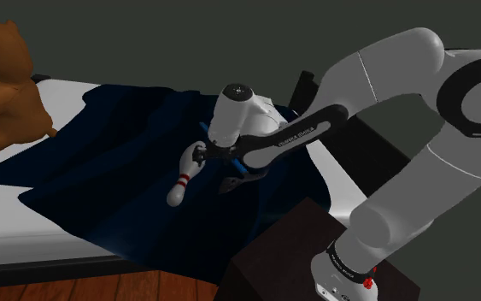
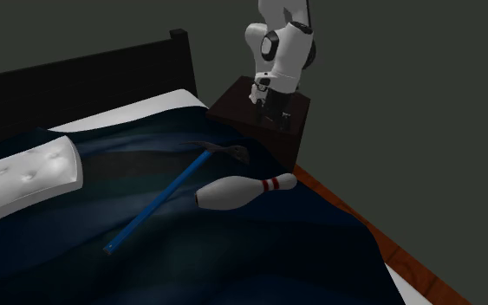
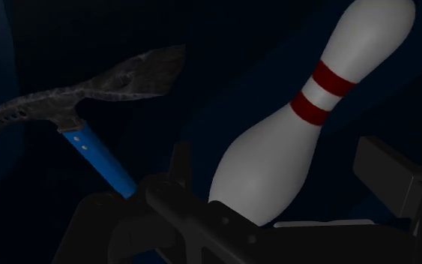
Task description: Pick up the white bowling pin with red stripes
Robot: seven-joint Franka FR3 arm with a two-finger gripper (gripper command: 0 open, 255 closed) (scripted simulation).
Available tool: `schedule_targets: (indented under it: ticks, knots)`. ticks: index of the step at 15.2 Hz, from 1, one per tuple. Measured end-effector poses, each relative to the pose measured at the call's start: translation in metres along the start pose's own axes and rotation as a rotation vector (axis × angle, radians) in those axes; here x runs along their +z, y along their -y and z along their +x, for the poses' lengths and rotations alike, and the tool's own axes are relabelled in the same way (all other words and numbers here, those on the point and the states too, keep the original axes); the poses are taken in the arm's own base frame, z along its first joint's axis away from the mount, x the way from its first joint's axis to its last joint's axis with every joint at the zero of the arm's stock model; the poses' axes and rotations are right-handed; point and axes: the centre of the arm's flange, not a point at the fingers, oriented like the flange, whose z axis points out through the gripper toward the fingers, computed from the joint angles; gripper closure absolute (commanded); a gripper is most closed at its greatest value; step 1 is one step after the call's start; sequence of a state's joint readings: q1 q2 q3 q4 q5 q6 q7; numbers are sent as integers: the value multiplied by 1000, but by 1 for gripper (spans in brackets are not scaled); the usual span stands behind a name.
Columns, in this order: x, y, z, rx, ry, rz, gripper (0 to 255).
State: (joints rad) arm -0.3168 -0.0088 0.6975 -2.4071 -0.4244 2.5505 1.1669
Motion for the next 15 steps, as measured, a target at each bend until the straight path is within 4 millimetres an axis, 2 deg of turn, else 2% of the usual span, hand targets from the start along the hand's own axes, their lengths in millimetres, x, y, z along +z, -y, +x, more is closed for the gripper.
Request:
schedule_targets:
  ticks: [2,10,15]
  knots:
    - [24,13,1,41,-15,-9,0]
    - [107,72,31,211,-80,-45,0]
    - [146,85,38,264,-100,-57,0]
